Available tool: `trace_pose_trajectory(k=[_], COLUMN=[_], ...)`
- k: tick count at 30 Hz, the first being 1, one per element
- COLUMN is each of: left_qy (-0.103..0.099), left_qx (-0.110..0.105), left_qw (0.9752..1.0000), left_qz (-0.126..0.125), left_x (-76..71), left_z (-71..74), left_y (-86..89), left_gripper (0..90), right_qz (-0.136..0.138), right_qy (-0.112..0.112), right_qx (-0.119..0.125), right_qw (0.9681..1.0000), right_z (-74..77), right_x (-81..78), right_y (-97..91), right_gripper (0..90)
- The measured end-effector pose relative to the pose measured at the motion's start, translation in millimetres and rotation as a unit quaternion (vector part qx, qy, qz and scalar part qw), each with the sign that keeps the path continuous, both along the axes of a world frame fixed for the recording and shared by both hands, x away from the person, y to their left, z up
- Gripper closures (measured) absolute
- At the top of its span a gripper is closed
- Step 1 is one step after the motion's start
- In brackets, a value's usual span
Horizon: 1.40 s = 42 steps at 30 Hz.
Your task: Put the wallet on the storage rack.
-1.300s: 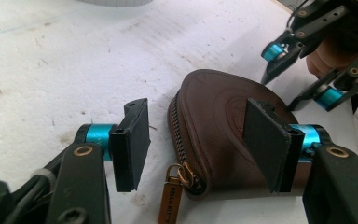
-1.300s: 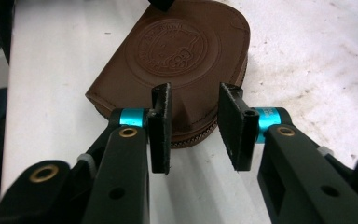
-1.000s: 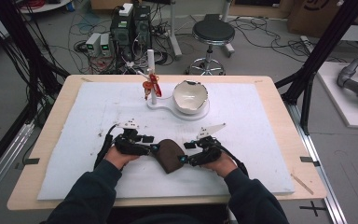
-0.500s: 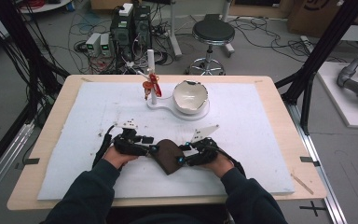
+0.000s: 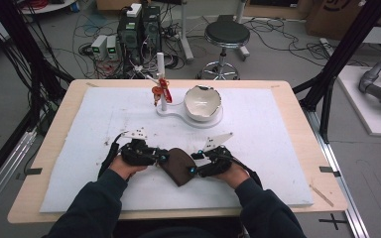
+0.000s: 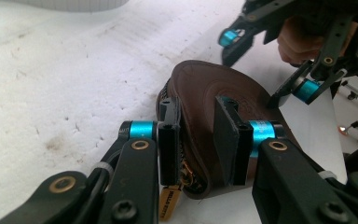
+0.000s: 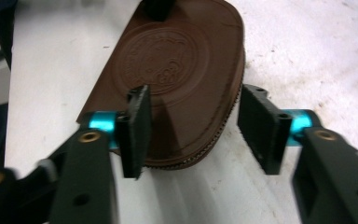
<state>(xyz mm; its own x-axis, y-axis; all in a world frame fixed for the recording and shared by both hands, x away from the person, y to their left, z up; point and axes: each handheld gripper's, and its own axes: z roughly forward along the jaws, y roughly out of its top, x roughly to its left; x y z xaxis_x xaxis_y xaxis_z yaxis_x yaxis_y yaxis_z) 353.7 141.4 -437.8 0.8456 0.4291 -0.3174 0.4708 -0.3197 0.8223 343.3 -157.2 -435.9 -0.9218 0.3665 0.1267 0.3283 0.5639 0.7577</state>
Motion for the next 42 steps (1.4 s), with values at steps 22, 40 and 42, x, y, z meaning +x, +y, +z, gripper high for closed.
trace_pose_trajectory(k=[22, 40, 42], left_qy=[-0.05, -0.044, -0.039], left_qx=[-0.024, -0.034, -0.033], left_qw=[0.9983, 0.9979, 0.9983], left_qz=[-0.015, -0.033, -0.026], left_x=[-4.8, -4.1, -3.5], left_z=[5.7, 6.0, 5.6], left_y=[-0.4, 4.8, 4.7], left_gripper=[66.7, 72.7, 70.8], right_qz=[0.036, 0.028, 0.026], right_qy=[0.139, 0.103, 0.122], right_qx=[0.063, 0.08, 0.088], right_qw=[0.9876, 0.9911, 0.9882], right_z=[-12.1, 3.6, 1.9], right_x=[17.2, 15.7, 17.9], right_y=[0.7, -2.2, -3.4], right_gripper=[52.2, 53.1, 58.6])
